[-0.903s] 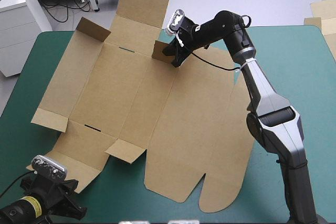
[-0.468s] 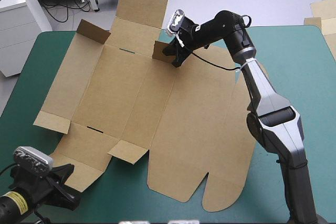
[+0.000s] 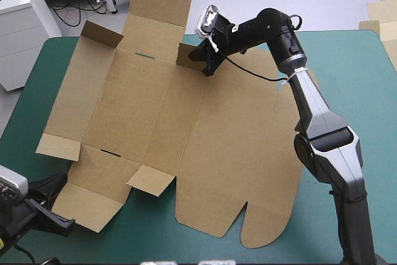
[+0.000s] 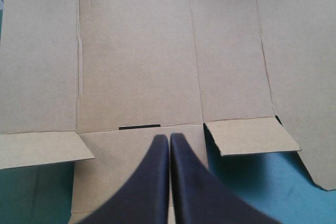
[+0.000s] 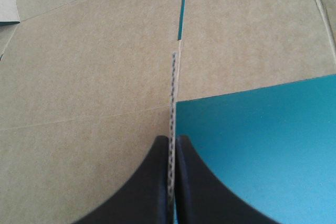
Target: Fold the box
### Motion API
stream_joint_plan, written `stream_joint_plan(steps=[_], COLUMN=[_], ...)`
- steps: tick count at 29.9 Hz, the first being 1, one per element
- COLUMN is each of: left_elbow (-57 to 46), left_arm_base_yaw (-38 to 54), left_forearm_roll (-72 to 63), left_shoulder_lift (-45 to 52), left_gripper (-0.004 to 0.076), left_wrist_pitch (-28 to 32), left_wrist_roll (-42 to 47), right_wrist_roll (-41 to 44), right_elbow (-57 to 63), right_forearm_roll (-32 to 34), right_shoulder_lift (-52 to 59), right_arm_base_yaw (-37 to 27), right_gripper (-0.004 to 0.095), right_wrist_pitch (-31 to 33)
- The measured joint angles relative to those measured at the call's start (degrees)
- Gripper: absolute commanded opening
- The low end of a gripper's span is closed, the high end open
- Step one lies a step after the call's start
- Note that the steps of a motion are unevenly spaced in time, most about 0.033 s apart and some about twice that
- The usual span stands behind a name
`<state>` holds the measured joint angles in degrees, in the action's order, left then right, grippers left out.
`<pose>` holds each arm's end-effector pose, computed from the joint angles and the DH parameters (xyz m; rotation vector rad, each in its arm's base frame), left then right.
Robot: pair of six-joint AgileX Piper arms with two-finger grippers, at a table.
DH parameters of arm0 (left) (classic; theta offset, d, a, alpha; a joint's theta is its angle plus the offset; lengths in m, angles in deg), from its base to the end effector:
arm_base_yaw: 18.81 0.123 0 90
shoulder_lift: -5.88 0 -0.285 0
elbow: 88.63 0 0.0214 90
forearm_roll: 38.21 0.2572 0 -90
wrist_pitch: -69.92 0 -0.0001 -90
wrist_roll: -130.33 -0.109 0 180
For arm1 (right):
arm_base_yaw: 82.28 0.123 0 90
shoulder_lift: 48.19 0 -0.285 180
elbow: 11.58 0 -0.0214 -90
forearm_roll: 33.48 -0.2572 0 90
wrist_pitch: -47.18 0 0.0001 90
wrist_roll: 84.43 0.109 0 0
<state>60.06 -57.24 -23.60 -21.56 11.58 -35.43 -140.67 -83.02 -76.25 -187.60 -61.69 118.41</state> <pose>0.0547 -0.0135 0.3589 0.4261 1.9831 -0.2773 0.4506 0.2442 0.3676 -1.3792 1.6974 0.6205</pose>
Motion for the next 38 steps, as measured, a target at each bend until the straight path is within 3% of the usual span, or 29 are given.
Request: stream_joint_plan(steps=[15,29,38], left_elbow=[0.0,0.0,0.0], left_arm_base_yaw=[0.0,0.0,0.0], left_forearm_roll=[1.4,2.7,4.2], left_shoulder_lift=[0.0,0.0,0.0], left_gripper=[-0.0010,-0.0010,-0.0010], left_wrist_pitch=[1.1,1.1,1.2], left_wrist_roll=[0.0,0.0,0.0], right_wrist_roll=[1.2,2.4,-0.5], right_elbow=[0.2,0.3,12.1], right_forearm_roll=[4.7,6.9,9.3], right_shoulder_lift=[3.7,3.7,4.7], right_arm_base_yaw=[0.5,6.9,9.6], right_gripper=[-0.0021,-0.0021,-0.0021], right_wrist_pitch=[0.0,0.0,0.0])
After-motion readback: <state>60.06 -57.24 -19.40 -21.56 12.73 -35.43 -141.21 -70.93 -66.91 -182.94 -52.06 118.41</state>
